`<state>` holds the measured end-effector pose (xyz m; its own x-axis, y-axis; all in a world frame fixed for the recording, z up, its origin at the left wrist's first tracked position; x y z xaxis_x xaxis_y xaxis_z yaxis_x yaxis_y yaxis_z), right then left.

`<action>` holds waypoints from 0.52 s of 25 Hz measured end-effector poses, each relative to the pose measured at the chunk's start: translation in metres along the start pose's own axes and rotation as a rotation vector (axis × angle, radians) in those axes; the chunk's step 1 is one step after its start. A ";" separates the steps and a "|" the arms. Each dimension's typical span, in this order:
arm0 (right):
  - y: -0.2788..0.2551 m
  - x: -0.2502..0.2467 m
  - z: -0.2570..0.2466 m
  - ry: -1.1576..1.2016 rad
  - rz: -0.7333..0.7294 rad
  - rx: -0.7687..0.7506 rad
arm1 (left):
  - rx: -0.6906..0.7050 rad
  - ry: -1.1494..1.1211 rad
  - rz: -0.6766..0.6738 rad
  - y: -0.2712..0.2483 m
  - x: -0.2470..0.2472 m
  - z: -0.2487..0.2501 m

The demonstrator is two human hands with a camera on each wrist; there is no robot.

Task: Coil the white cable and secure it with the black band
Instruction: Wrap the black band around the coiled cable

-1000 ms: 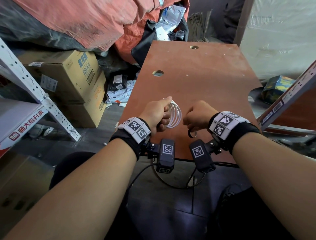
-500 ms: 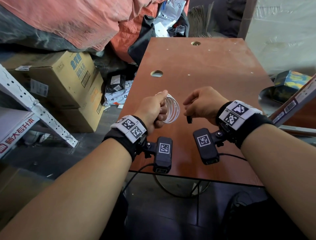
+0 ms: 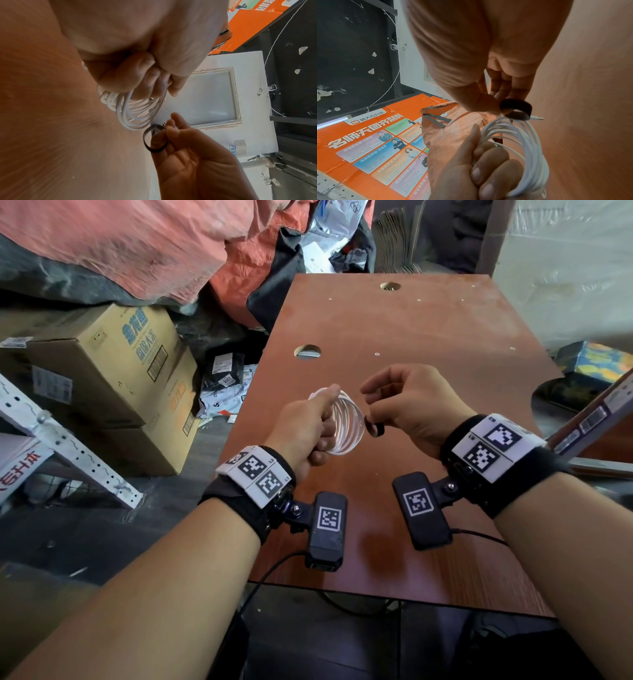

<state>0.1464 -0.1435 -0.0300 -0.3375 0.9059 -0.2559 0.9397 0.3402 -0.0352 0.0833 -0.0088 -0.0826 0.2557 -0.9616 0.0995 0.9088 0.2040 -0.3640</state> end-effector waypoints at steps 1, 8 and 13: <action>0.002 0.003 0.000 0.022 -0.018 -0.006 | 0.008 -0.007 0.004 0.002 0.001 0.002; 0.005 0.007 0.002 0.295 -0.103 -0.039 | 0.059 0.003 0.010 0.008 0.012 0.011; 0.005 0.002 -0.003 0.326 -0.107 -0.066 | 0.046 0.002 -0.011 0.011 0.018 0.009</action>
<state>0.1503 -0.1396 -0.0278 -0.4437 0.8935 0.0684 0.8961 0.4434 0.0201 0.1012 -0.0216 -0.0762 0.2445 -0.9643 0.1016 0.9259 0.2011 -0.3197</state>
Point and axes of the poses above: each hand's wrist, its own y-axis towards the middle knuckle, its own x-axis out of the palm, z = x × y, the point moved 10 cm from there along y, towards the middle knuckle, and after that the axes turned 2 degrees about y, right-handed, at the moved point
